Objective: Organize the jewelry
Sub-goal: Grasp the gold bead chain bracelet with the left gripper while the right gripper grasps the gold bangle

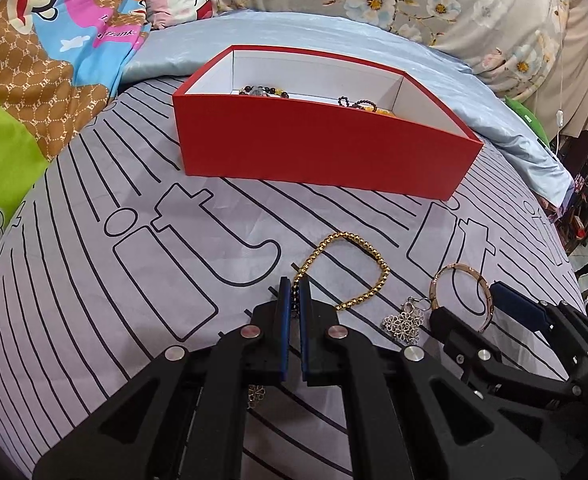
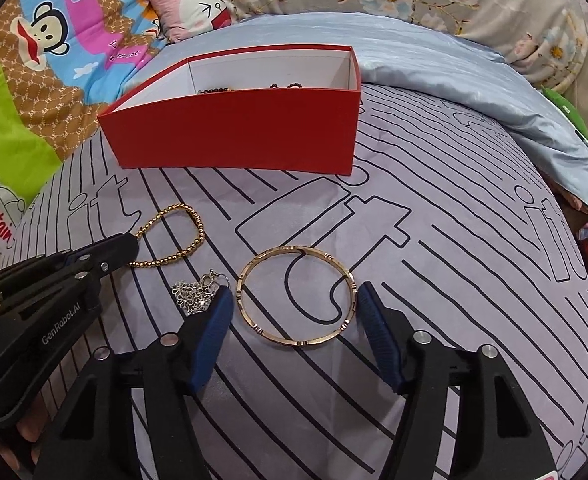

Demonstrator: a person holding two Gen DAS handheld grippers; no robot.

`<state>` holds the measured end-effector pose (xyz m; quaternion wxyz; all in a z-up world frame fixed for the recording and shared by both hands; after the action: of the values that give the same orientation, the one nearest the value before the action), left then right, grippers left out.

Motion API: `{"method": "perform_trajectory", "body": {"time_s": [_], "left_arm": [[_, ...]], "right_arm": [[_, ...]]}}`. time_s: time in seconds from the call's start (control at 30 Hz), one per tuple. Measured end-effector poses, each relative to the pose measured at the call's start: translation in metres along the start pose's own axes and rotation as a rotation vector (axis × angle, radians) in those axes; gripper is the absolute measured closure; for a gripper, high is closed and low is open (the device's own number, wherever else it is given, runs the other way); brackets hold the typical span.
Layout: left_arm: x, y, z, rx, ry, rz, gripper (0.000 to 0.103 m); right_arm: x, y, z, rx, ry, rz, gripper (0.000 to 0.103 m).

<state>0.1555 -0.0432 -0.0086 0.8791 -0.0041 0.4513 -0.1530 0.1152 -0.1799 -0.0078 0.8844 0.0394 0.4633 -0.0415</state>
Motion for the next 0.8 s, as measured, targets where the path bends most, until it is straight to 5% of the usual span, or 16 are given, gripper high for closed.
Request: {"method": "perform_trajectory", "body": {"time_s": [0.8], "left_arm": [[-0.046,-0.005,0.014,-0.003,-0.061,-0.031,0.100]], "right_arm": [[-0.048,-0.008,0.007,0.057,-0.082,0.062,0.044]]}}
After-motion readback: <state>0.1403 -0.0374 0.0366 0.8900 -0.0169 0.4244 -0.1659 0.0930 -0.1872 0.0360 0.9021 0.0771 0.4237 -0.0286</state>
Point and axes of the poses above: each gripper's, at about its wrist camera, not at the fingertips, and x roughly the way its jaws point, y to its left, z to its top, the point moved 1 cm from there along x, roughly the way its jaws point, and after that the axes turned 3 degrees about y, right-handed, at the moved point
